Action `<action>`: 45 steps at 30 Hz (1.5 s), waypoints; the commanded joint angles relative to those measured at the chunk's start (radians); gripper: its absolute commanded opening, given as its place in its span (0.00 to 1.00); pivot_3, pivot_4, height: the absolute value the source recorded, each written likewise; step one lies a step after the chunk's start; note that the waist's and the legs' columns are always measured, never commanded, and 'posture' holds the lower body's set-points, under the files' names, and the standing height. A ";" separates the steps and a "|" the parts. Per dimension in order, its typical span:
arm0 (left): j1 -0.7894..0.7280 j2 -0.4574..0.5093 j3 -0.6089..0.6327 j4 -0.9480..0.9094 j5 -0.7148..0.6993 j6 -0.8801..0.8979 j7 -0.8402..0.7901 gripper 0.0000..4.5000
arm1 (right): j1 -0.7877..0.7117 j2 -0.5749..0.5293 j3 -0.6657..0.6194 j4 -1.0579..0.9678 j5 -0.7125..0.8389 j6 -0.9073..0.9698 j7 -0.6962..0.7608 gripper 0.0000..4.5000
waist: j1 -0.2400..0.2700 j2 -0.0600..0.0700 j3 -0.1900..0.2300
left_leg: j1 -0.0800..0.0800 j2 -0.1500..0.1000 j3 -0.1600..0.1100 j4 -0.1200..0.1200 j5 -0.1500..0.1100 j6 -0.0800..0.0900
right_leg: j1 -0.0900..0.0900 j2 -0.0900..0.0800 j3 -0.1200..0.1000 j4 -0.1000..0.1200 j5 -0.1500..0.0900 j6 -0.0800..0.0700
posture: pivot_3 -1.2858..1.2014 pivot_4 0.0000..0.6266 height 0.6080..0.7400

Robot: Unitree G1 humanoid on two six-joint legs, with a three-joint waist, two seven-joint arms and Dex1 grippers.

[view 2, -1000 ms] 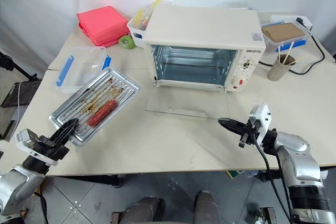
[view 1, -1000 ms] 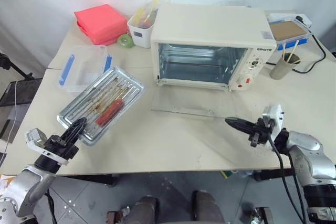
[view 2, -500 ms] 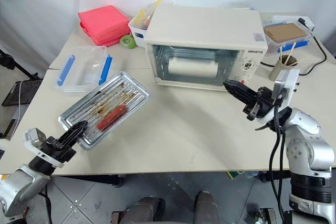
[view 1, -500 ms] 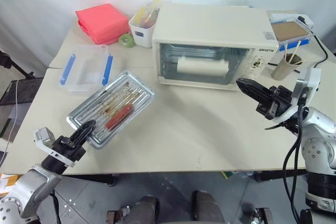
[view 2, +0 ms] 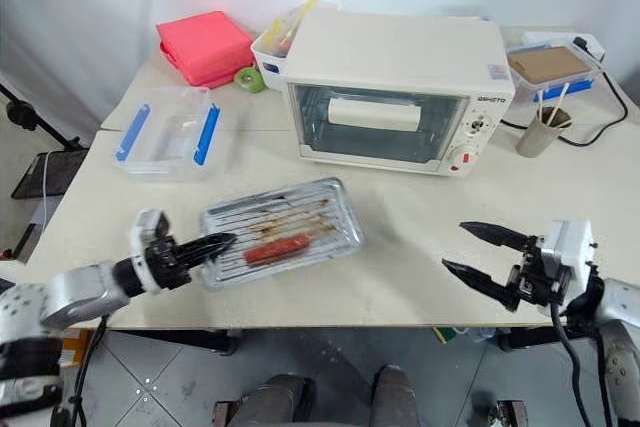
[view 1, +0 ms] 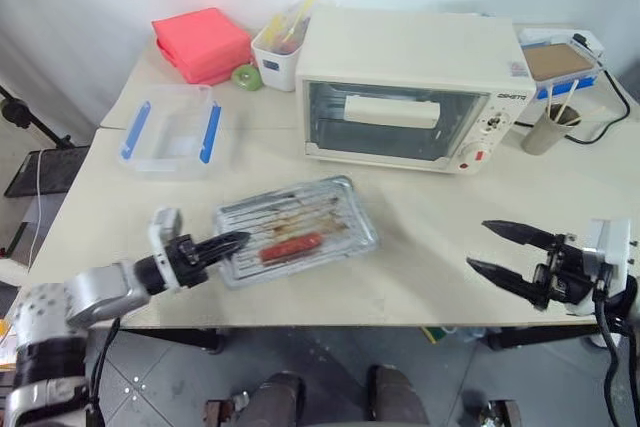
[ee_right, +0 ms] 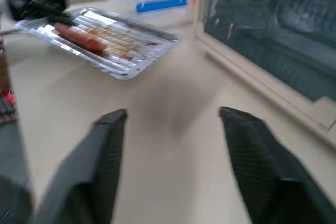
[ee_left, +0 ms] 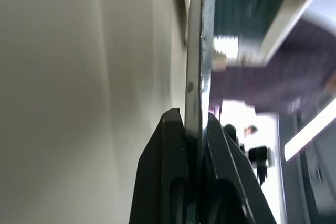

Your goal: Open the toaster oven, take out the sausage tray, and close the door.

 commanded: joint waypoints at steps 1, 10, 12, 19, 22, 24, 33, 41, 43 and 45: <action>-0.117 0.002 -0.087 0.067 0.075 0.052 -0.085 0.00 | 0.084 -0.003 -0.083 -0.075 0.003 -0.029 -0.002 1.00 | 0.002 0.000 0.000 | 0.000 0.000 0.000 -0.001 0.000 0.000 | -0.001 0.000 0.000 0.001 0.000 0.000 | 0.52 0.24 1.00; -0.452 -0.160 -0.258 0.287 0.486 0.112 -0.342 0.00 | 0.308 0.059 -0.207 -0.169 0.027 -0.029 -0.039 1.00 | 0.003 0.000 0.000 | -0.001 -0.003 0.001 -0.001 0.000 0.000 | 0.001 0.002 0.000 -0.005 0.001 0.001 | 0.52 0.24 1.00; -0.486 -0.204 -0.286 0.315 0.566 0.116 -0.386 0.00 | 0.331 0.071 -0.213 -0.183 0.029 -0.027 -0.052 1.00 | 0.002 -0.001 0.000 | -0.001 -0.003 0.001 -0.001 0.000 0.000 | 0.001 0.002 0.000 -0.006 0.001 0.001 | 0.52 0.24 1.00; -0.537 -0.296 -0.286 0.375 0.785 0.094 -0.462 0.00 | 0.376 0.094 -0.213 -0.222 0.032 -0.023 -0.083 1.00 | 0.011 0.001 -0.001 | 0.000 -0.001 0.000 0.000 0.000 0.000 | 0.002 0.003 0.001 -0.006 0.003 0.002 | 0.52 0.24 1.00; -0.557 -0.302 -0.268 0.377 0.853 0.081 -0.482 0.00 | 0.390 0.105 -0.199 -0.239 0.033 -0.018 -0.098 1.00 | 0.019 0.001 -0.001 | 0.001 -0.001 0.000 0.000 0.000 0.000 | 0.004 0.003 0.001 -0.008 0.003 0.003 | 0.52 0.24 1.00; -0.570 -0.299 -0.240 0.378 0.880 0.079 -0.495 0.07 | 0.397 0.109 -0.185 -0.248 0.030 -0.014 -0.104 1.00 | 0.023 0.001 -0.001 | 0.001 -0.001 0.000 0.000 0.000 0.000 | 0.005 0.003 0.001 -0.008 0.003 0.003 | 0.52 0.24 1.00; -0.476 -0.208 -0.137 0.171 0.908 0.151 -0.556 0.66 | 0.367 0.100 -0.161 -0.210 0.012 -0.026 -0.103 1.00 | 0.001 0.001 -0.001 | 0.000 0.001 0.000 -0.001 0.000 0.000 | 0.001 0.005 0.002 -0.007 0.003 0.002 | 0.52 0.24 1.00; -0.309 0.072 -0.234 -0.161 1.024 -0.057 -0.805 1.00 | 0.300 0.082 -0.116 -0.152 -0.004 -0.037 -0.076 1.00 | 0.002 0.001 -0.002 | 0.000 0.004 0.000 -0.002 -0.001 -0.002 | -0.001 0.007 0.004 -0.007 0.004 0.001 | 0.52 0.24 1.00; -0.270 0.133 -0.270 -0.198 1.089 -0.182 -0.892 1.00 | 0.290 0.076 -0.109 -0.140 -0.006 -0.039 -0.062 1.00 | 0.003 0.002 -0.002 | 0.000 0.004 0.000 -0.002 -0.001 -0.002 | 0.000 0.007 0.004 -0.009 0.004 0.001 | 0.52 0.24 1.00; -0.196 0.196 -0.250 -0.218 1.180 -0.423 -1.023 1.00 | 0.266 0.060 -0.099 -0.110 -0.005 -0.039 -0.038 1.00 | 0.005 0.002 -0.002 | 0.000 0.004 0.000 -0.002 -0.001 -0.002 | 0.000 0.007 0.004 -0.009 0.004 0.001 | 0.52 0.24 1.00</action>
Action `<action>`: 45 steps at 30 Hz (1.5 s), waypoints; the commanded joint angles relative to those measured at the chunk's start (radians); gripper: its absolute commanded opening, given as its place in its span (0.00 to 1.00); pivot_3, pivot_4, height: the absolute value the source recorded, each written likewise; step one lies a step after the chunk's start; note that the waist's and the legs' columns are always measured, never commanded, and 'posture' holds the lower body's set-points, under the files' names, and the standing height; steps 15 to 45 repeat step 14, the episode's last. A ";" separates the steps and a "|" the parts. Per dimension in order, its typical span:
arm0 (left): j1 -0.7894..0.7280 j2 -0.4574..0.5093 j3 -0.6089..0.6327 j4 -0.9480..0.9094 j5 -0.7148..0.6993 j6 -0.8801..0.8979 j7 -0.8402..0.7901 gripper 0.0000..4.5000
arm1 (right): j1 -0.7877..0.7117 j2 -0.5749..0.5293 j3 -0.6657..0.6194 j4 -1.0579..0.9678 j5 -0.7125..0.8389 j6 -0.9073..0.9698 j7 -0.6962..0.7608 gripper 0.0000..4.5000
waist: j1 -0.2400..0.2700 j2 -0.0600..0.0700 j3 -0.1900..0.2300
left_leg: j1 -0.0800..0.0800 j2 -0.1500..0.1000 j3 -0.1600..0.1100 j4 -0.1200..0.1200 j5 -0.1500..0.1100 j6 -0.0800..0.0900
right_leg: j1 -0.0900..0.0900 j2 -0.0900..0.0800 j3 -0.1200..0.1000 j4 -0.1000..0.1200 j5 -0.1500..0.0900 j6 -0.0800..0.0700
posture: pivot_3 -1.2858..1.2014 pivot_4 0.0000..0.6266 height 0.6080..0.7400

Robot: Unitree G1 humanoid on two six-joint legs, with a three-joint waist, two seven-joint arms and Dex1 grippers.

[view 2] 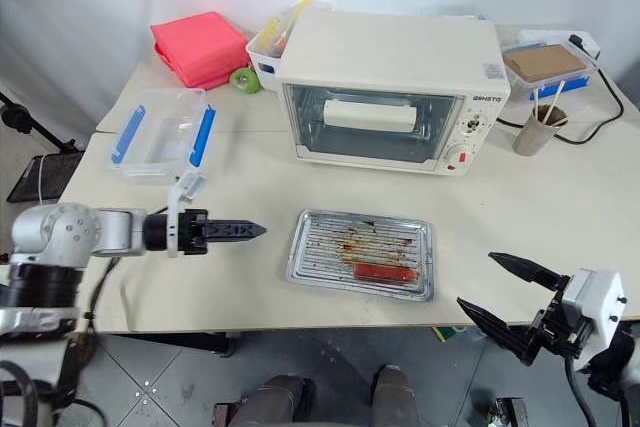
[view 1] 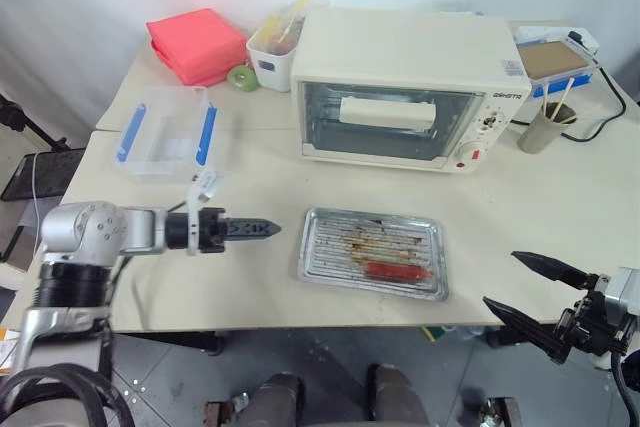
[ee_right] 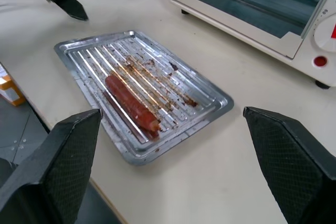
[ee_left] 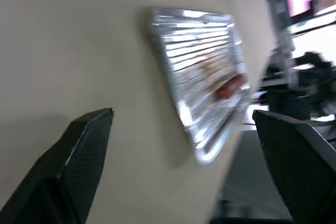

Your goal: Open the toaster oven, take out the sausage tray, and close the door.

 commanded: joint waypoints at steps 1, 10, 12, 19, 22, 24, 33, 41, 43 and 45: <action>0.098 0.080 0.031 -0.053 0.142 -0.386 -0.216 1.00 | -0.033 -0.031 0.008 0.035 0.005 -0.022 0.046 1.00 | -0.001 0.000 0.000 | 0.000 0.000 0.000 0.000 0.000 0.000 | 0.000 0.000 0.000 0.000 0.000 0.000 | 0.52 0.24 1.00; 0.354 0.090 0.135 -0.002 0.402 -1.192 -0.424 1.00 | -0.176 -0.110 0.065 0.106 0.019 -0.007 0.140 1.00 | 0.002 0.001 0.001 | -0.001 0.009 0.001 -0.001 -0.002 -0.001 | 0.002 0.005 -0.006 -0.009 0.004 -0.006 | 0.52 0.24 1.00; 0.374 0.076 0.146 -0.017 0.405 -1.216 -0.418 1.00 | -0.188 -0.109 0.069 0.114 0.015 -0.006 0.145 1.00 | 0.003 0.001 0.001 | -0.001 0.009 0.001 -0.001 -0.002 -0.001 | 0.002 0.005 -0.006 -0.009 0.004 -0.006 | 0.52 0.24 1.00; 0.408 0.061 0.161 -0.054 0.402 -1.223 -0.403 1.00 | -0.194 -0.104 0.071 0.121 0.009 -0.010 0.146 1.00 | 0.002 0.001 0.001 | -0.001 0.009 0.001 -0.001 -0.002 0.000 | 0.002 0.006 -0.006 -0.008 0.004 -0.006 | 0.52 0.24 1.00; 0.408 0.061 0.161 -0.054 0.402 -1.223 -0.403 1.00 | -0.194 -0.104 0.071 0.121 0.009 -0.010 0.146 1.00 | 0.002 0.001 0.001 | -0.001 0.009 0.001 -0.001 -0.002 0.000 | 0.002 0.006 -0.006 -0.008 0.004 -0.006 | 0.52 0.24 1.00; 0.408 0.061 0.161 -0.054 0.402 -1.223 -0.403 1.00 | -0.194 -0.104 0.071 0.121 0.009 -0.010 0.146 1.00 | 0.002 0.001 0.001 | -0.001 0.009 0.001 -0.001 -0.002 0.000 | 0.002 0.006 -0.006 -0.008 0.004 -0.006 | 0.52 0.24 1.00; 0.408 0.061 0.161 -0.054 0.402 -1.223 -0.403 1.00 | -0.194 -0.104 0.071 0.121 0.009 -0.010 0.146 1.00 | 0.002 0.001 0.001 | -0.001 0.009 0.001 -0.001 -0.002 0.000 | 0.002 0.006 -0.006 -0.008 0.004 -0.006 | 0.52 0.24 1.00; 0.408 0.061 0.161 -0.054 0.402 -1.223 -0.403 1.00 | -0.194 -0.104 0.071 0.121 0.009 -0.010 0.146 1.00 | 0.002 0.001 0.001 | -0.001 0.009 0.001 -0.001 -0.002 0.000 | 0.002 0.006 -0.006 -0.008 0.004 -0.006 | 0.52 0.24 1.00; 0.408 0.061 0.161 -0.054 0.402 -1.223 -0.403 1.00 | -0.194 -0.104 0.071 0.121 0.009 -0.010 0.146 1.00 | 0.002 0.001 0.001 | -0.001 0.009 0.001 -0.001 -0.002 0.000 | 0.002 0.006 -0.006 -0.008 0.004 -0.006 | 0.52 0.24 1.00; 0.408 0.061 0.161 -0.054 0.402 -1.223 -0.403 1.00 | -0.194 -0.104 0.071 0.121 0.009 -0.010 0.146 1.00 | 0.002 0.001 0.001 | -0.001 0.009 0.001 -0.001 -0.002 0.000 | 0.002 0.006 -0.006 -0.008 0.004 -0.006 | 0.52 0.24 1.00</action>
